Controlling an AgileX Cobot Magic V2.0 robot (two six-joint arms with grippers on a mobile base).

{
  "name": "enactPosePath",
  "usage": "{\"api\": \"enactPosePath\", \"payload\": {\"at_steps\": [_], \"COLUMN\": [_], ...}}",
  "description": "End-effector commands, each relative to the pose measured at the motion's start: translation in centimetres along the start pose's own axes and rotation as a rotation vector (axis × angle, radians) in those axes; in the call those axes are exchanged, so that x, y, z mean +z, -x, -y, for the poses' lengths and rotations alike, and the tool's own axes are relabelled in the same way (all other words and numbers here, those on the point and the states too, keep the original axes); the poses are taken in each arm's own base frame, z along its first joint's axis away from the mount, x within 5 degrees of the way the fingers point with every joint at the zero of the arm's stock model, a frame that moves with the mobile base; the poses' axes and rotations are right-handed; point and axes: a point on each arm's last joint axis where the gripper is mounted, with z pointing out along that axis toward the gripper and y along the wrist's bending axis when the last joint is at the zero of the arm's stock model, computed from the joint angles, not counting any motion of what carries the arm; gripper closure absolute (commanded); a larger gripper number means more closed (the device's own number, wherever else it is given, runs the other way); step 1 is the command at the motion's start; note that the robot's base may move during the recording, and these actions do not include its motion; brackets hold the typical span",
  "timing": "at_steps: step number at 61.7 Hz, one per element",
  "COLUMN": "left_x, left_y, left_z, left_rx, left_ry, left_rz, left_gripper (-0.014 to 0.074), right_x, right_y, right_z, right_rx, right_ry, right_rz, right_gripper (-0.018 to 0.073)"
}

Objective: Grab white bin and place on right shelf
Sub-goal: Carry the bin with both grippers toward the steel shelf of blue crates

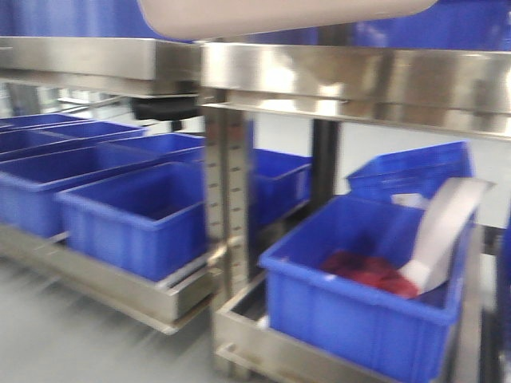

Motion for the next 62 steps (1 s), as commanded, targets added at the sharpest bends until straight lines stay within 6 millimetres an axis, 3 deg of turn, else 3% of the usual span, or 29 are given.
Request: {"api": "enactPosePath", "payload": {"at_steps": [1, 62], "left_x": [-0.24, -0.18], "left_y": [-3.59, -3.53], "left_z": [6.91, 6.81], "left_rx": [0.024, 0.022], "left_ry": [-0.401, -0.396], "left_rz": [-0.267, -0.262], "left_gripper": [0.0723, 0.0723], "right_x": [-0.53, -0.48], "right_y": [-2.29, -2.24], "right_z": [-5.17, -5.09], "right_rx": [0.013, 0.015], "right_ry": [0.287, 0.281], "right_rz": [-0.178, -0.172], "right_gripper": [0.0493, 0.0493]}}
